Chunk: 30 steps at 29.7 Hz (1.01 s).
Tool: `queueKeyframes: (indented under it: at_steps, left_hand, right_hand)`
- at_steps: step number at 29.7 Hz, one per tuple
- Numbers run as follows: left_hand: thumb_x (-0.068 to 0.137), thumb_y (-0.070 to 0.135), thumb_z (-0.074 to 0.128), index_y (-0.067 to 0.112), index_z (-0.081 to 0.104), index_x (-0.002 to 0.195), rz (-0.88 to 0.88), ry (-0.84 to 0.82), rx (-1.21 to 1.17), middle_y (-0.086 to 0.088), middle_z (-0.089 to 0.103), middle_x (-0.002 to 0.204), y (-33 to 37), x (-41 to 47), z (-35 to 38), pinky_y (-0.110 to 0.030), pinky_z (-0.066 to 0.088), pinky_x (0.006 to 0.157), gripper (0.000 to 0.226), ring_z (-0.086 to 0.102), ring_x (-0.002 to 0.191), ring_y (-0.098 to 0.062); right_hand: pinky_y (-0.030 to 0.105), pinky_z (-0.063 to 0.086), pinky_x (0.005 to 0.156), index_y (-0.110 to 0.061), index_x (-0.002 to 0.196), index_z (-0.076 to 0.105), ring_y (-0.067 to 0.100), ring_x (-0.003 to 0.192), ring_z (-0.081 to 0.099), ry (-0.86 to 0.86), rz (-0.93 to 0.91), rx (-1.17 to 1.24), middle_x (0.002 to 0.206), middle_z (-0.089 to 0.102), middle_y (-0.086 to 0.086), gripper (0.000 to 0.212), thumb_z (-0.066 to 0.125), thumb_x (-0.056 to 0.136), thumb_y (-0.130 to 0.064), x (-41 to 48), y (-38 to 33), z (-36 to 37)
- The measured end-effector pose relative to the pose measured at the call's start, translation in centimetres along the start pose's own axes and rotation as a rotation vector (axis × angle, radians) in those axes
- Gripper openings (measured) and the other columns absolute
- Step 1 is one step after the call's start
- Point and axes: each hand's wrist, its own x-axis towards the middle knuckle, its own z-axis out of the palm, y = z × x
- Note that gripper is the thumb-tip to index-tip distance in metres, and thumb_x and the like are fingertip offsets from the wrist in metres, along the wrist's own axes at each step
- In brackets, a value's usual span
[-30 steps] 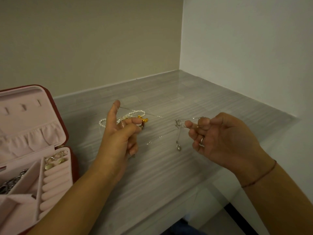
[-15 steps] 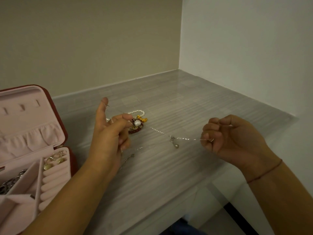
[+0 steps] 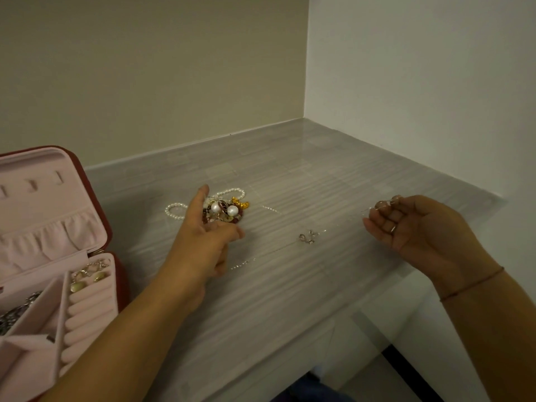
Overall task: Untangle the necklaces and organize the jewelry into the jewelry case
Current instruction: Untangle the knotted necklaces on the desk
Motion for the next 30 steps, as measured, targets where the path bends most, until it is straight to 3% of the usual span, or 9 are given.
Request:
queueKeyframes:
  at_steps: [2, 4, 10, 13, 16, 19, 22, 26, 30]
  left_hand:
    - [0.085, -0.006, 0.056, 0.05, 0.023, 0.143, -0.002, -0.016, 0.035, -0.005, 0.051, 0.07, 0.0, -0.3, 0.2, -0.017, 0.025, 0.033, 0.087, 0.027, 0.038, -0.005]
    - [0.087, -0.005, 0.055, 0.049, 0.022, 0.144, 0.005, -0.023, 0.073, -0.011, 0.057, 0.089, 0.0, -0.6, 0.3, -0.019, 0.028, 0.034, 0.084, 0.031, 0.038, -0.005]
    - [0.089, -0.002, 0.052, 0.041, 0.047, 0.129, 0.045, -0.029, 0.198, -0.002, 0.057, 0.098, -0.2, -0.9, 0.7, -0.022, 0.035, 0.036, 0.059, 0.042, 0.044, -0.01]
    - [0.087, 0.0, 0.054, 0.042, 0.049, 0.128, 0.051, -0.056, 0.271, 0.001, 0.055, 0.099, -0.3, -1.2, 0.6, -0.022, 0.035, 0.036, 0.058, 0.041, 0.045, -0.012]
    - [0.088, 0.007, 0.057, 0.046, 0.047, 0.128, 0.062, -0.08, 0.411, 0.0, 0.053, 0.101, -0.4, -1.5, 0.4, -0.021, 0.036, 0.038, 0.057, 0.04, 0.04, -0.007]
    - [0.087, 0.013, 0.058, 0.051, 0.044, 0.126, 0.072, -0.103, 0.537, -0.001, 0.056, 0.102, -0.3, -1.7, 0.3, -0.019, 0.036, 0.04, 0.056, 0.039, 0.036, -0.002]
    - [0.087, 0.018, 0.059, 0.052, 0.046, 0.12, 0.102, -0.121, 0.664, 0.006, 0.061, 0.095, -0.2, -2.1, 0.4, -0.017, 0.036, 0.045, 0.048, 0.044, 0.037, 0.0]
    - [0.088, 0.026, 0.058, 0.037, 0.065, 0.086, 0.129, -0.101, 0.757, 0.014, 0.062, 0.085, -0.3, -2.3, 0.6, -0.017, 0.037, 0.05, 0.014, 0.049, 0.04, 0.002]
    - [0.086, 0.03, 0.06, 0.029, 0.068, 0.072, 0.174, -0.056, 0.866, 0.016, 0.06, 0.074, -0.6, -2.4, 0.8, -0.01, 0.038, 0.051, 0.016, 0.054, 0.056, 0.003]
  right_hand:
    - [0.031, 0.059, 0.061, -0.013, 0.072, 0.046, 0.016, 0.054, 0.063, 0.018, -0.003, -0.001, 0.059, 0.058, 0.004, 0.025, 0.034, 0.093, -0.009, 0.2, 0.1, -0.1]
    - [0.028, 0.058, 0.057, -0.014, 0.073, 0.046, 0.015, 0.052, 0.06, 0.028, -0.004, -0.015, 0.056, 0.057, 0.002, 0.025, 0.034, 0.095, -0.009, 0.4, 0.2, -0.2]
    - [0.021, 0.051, 0.048, -0.015, 0.078, 0.046, 0.01, 0.044, 0.051, -0.025, 0.067, 0.025, 0.057, 0.054, -0.001, 0.02, 0.036, 0.096, -0.011, 0.6, 0.6, -0.1]
    - [0.018, 0.04, 0.039, -0.015, 0.089, 0.051, 0.007, 0.039, 0.037, -0.102, 0.059, -0.169, 0.084, 0.07, 0.006, 0.004, 0.047, 0.088, -0.012, -0.1, 0.6, -0.4]
    - [0.02, 0.038, 0.04, -0.009, 0.111, 0.054, 0.009, 0.043, 0.033, -0.175, -0.01, -0.477, 0.11, 0.07, 0.007, 0.031, 0.055, 0.08, -0.015, -1.1, 0.5, -0.8]
    - [0.024, 0.047, 0.047, -0.011, 0.116, 0.056, 0.012, 0.047, 0.04, -0.229, -0.076, -0.728, 0.117, 0.066, -0.001, 0.028, 0.05, 0.09, -0.006, -1.8, 0.4, -0.9]
    - [0.03, 0.054, 0.057, -0.015, 0.113, 0.059, 0.015, 0.054, 0.05, -0.291, -0.095, -0.904, 0.113, 0.067, -0.006, 0.025, 0.05, 0.091, -0.007, -2.1, 0.3, -1.1]
    - [0.024, 0.055, 0.062, -0.014, 0.103, 0.064, 0.017, 0.07, 0.065, -0.316, -0.162, -1.072, 0.094, 0.072, 0.002, 0.019, 0.052, 0.091, -0.004, -2.4, -0.2, -1.0]
    - [0.018, 0.049, 0.066, -0.027, 0.087, 0.067, 0.006, 0.072, 0.065, -0.205, -0.342, -1.418, 0.081, 0.07, -0.006, 0.017, 0.057, 0.089, -0.013, -2.5, -0.4, -1.4]
